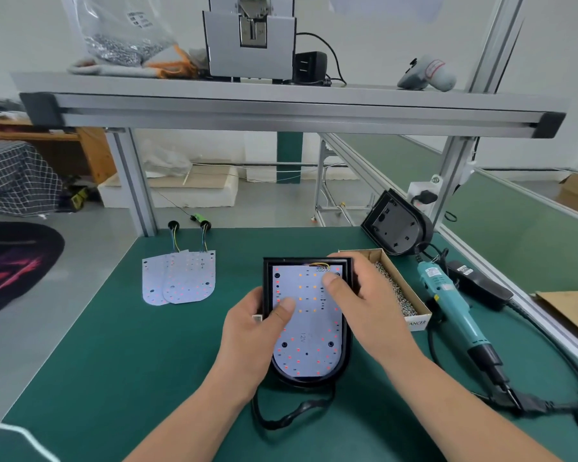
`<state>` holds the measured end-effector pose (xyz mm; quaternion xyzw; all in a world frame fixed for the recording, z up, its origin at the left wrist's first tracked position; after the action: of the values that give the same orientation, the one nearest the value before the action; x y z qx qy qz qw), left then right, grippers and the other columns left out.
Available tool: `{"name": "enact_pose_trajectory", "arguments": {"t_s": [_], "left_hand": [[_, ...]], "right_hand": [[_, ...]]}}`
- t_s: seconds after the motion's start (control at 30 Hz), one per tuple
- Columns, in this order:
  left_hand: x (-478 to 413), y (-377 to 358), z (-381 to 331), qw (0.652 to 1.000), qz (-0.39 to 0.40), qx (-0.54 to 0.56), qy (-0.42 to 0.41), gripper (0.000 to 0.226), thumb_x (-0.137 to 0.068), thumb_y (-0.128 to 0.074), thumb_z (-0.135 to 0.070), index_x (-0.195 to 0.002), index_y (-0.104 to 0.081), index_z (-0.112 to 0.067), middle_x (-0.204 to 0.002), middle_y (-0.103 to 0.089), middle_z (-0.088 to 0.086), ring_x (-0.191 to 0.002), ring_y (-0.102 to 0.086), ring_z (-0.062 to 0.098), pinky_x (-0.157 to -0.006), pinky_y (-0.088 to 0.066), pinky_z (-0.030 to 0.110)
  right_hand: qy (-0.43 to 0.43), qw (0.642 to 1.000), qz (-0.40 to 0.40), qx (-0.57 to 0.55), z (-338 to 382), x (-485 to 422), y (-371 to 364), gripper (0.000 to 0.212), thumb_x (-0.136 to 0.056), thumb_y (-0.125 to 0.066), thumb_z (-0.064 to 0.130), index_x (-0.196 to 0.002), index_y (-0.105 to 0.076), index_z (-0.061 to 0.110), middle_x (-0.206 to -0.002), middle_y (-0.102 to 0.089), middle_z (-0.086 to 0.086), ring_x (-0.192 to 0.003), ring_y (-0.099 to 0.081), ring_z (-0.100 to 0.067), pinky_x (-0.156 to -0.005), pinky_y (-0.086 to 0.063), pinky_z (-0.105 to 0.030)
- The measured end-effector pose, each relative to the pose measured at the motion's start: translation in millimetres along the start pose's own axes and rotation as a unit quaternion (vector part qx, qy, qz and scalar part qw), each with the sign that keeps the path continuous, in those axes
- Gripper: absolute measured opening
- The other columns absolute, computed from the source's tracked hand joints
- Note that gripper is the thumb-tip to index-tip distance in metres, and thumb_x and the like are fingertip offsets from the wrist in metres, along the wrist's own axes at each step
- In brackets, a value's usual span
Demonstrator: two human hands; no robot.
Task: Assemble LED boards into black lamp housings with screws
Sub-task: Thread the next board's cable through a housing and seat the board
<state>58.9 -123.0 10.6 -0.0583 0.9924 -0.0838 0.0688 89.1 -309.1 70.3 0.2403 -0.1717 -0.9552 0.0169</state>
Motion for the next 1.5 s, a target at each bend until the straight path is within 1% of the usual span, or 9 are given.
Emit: {"name": "enact_pose_trajectory", "arguments": {"t_s": [0.17, 0.33, 0.5, 0.63, 0.73, 0.93, 1.17, 1.37, 1.5], "left_hand": [[1, -1, -3, 1.000, 0.001, -0.010, -0.001, 0.018, -0.087, -0.075, -0.034, -0.104, -0.079, -0.037, -0.110, -0.082, 0.002, -0.105, -0.078, 0.029, -0.098, -0.059, 0.058], [3, -4, -3, 1.000, 0.000, -0.019, 0.004, 0.018, -0.088, -0.075, -0.036, -0.105, -0.079, -0.035, -0.109, -0.082, -0.001, -0.104, -0.078, 0.024, -0.098, -0.060, 0.054], [5, -2, -3, 1.000, -0.016, -0.023, 0.010, 0.014, -0.092, -0.075, -0.034, -0.105, -0.079, -0.030, -0.106, -0.082, 0.001, -0.099, -0.079, 0.027, -0.094, -0.061, 0.056], [4, -6, -7, 0.999, 0.012, -0.028, 0.011, 0.031, -0.089, -0.074, -0.036, -0.115, -0.076, -0.021, -0.110, -0.082, 0.001, -0.104, -0.078, 0.026, -0.098, -0.059, 0.055], [4, -4, -12, 0.999, 0.015, -0.034, -0.003, 0.025, -0.090, -0.075, -0.034, -0.114, -0.076, -0.027, -0.114, -0.080, 0.000, -0.107, -0.077, 0.025, -0.098, -0.059, 0.055], [4, 1, -14, 1.000, -0.016, -0.023, -0.009, 0.018, -0.088, -0.075, -0.040, -0.103, -0.078, -0.032, -0.107, -0.082, 0.001, -0.102, -0.078, 0.030, -0.096, -0.060, 0.059], [4, 2, -15, 1.000, -0.023, -0.016, -0.002, 0.022, -0.083, -0.077, -0.046, -0.100, -0.078, -0.032, -0.104, -0.082, 0.002, -0.098, -0.077, 0.033, -0.094, -0.061, 0.059], [6, 2, -17, 0.999, -0.033, -0.006, 0.002, 0.029, -0.089, -0.073, -0.053, -0.105, -0.079, -0.030, -0.105, -0.080, 0.011, -0.094, -0.074, 0.034, -0.096, -0.057, 0.063], [6, 4, -20, 0.999, -0.045, 0.002, -0.005, 0.032, -0.086, -0.074, -0.055, -0.102, -0.078, -0.027, -0.102, -0.078, 0.017, -0.086, -0.067, 0.028, -0.092, -0.056, 0.064]], "right_hand": [[-0.027, 0.998, 0.012, -0.057, -2, 0, -9, 0.022, -0.092, -0.074, 0.039, -0.112, -0.065, 0.044, -0.112, -0.075, 0.017, -0.105, -0.071, -0.005, -0.087, -0.056, -0.028], [-0.058, 0.995, -0.011, -0.079, -10, -1, -6, 0.025, -0.086, -0.078, 0.041, -0.108, -0.070, 0.032, -0.108, -0.079, 0.009, -0.101, -0.075, -0.015, -0.092, -0.059, -0.052], [-0.064, 0.993, -0.014, -0.094, -8, -1, -6, 0.025, -0.082, -0.080, 0.044, -0.102, -0.071, 0.032, -0.102, -0.079, 0.005, -0.096, -0.076, -0.020, -0.089, -0.060, -0.057], [-0.066, 0.992, -0.014, -0.104, -8, -4, -3, 0.024, -0.079, -0.082, 0.043, -0.097, -0.070, 0.033, -0.097, -0.078, 0.001, -0.092, -0.074, -0.028, -0.088, -0.059, -0.061], [-0.056, 0.994, -0.006, -0.097, -7, -2, -3, 0.024, -0.081, -0.082, 0.040, -0.099, -0.070, 0.031, -0.097, -0.078, 0.000, -0.091, -0.074, -0.026, -0.086, -0.061, -0.055], [-0.053, 0.994, 0.008, -0.097, -7, 0, -9, 0.020, -0.083, -0.081, 0.038, -0.096, -0.067, 0.030, -0.088, -0.075, 0.007, -0.081, -0.071, -0.015, -0.073, -0.058, -0.030], [-0.068, 0.988, 0.004, -0.139, -8, 2, -14, 0.028, -0.081, -0.084, 0.039, -0.099, -0.070, 0.023, -0.099, -0.077, -0.008, -0.095, -0.073, -0.036, -0.086, -0.059, -0.055], [-0.061, 0.991, 0.016, -0.117, -3, 2, -15, 0.030, -0.080, -0.082, 0.045, -0.096, -0.065, 0.026, -0.089, -0.074, -0.003, -0.081, -0.070, -0.020, -0.077, -0.057, -0.043], [-0.054, 0.991, 0.031, -0.119, 2, 5, -19, 0.031, -0.083, -0.081, 0.045, -0.093, -0.061, 0.024, -0.087, -0.067, -0.015, -0.076, -0.062, -0.018, -0.074, -0.053, -0.046]]}}
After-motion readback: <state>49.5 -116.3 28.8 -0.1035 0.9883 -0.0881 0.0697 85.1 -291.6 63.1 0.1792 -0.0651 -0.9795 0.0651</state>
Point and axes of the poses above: each hand's wrist, its own x-axis away from the middle knuckle, its own y-axis out of the back of the hand, z = x × y, the point moved 7 cm from there along -x, towards the middle knuckle
